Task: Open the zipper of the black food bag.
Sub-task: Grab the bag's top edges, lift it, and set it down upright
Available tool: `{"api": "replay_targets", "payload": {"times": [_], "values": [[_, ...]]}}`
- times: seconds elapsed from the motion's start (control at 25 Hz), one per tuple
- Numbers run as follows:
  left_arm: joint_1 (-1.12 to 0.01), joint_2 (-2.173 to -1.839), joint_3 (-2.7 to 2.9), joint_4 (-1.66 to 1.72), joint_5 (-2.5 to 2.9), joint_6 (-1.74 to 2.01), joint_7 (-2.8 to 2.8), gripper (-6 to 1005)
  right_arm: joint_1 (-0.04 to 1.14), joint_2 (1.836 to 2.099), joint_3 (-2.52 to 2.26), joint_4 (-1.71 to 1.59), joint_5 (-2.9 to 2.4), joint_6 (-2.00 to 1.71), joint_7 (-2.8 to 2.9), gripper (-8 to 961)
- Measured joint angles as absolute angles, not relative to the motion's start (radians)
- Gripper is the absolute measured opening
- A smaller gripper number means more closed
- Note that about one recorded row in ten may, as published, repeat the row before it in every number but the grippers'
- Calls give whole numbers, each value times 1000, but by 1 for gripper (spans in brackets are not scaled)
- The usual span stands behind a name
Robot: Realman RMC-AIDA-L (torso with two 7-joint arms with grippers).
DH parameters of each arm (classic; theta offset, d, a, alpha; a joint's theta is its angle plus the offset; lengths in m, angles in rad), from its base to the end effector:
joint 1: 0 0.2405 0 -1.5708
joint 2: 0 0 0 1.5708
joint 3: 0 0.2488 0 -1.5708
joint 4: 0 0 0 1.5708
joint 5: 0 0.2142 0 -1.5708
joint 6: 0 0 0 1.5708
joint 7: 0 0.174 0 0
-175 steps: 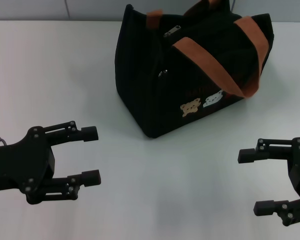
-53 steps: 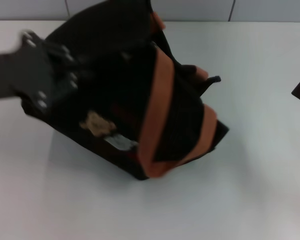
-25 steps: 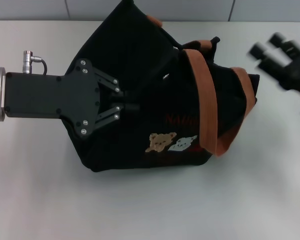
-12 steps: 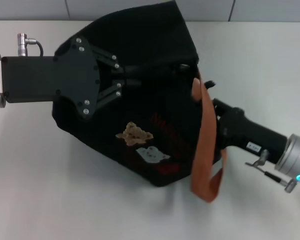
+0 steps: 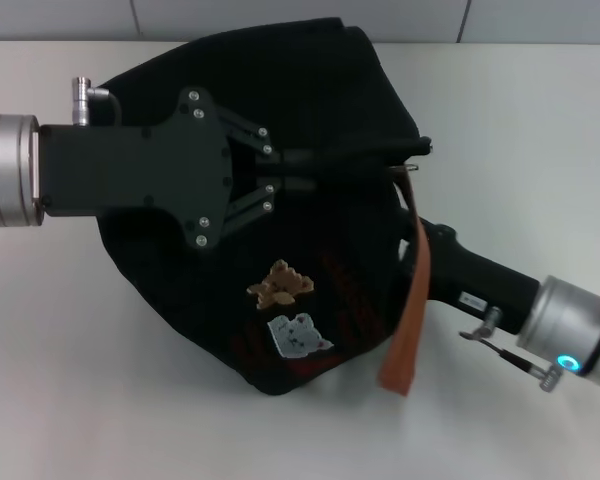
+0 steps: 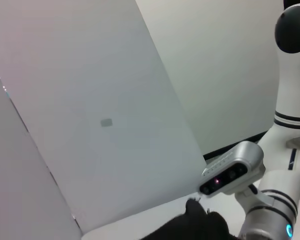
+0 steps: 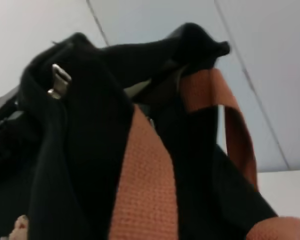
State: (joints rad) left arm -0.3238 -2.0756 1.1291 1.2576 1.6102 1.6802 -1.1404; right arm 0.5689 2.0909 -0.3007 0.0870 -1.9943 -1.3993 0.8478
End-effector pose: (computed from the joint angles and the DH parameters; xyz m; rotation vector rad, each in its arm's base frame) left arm -0.1498 0.3033 0.0199 -2.7361 0.4886 -0.7545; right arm 0.2333 0.2942 -0.1168 -2.4532 0.8233 1.1105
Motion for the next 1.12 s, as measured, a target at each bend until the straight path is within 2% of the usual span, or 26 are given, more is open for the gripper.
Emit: {"api": "replay_targets", "payload": {"times": [0.6,1.12], "values": [[-318,-2073,1143,1202,1617,1679,-1122,96,390,2086,-47,-23,-1986,-1587,746,826],[-331,-2073,1143,1122,1609,1673,-1115,96,343,2090,144,53,-1978,-1751,-39,827]]}}
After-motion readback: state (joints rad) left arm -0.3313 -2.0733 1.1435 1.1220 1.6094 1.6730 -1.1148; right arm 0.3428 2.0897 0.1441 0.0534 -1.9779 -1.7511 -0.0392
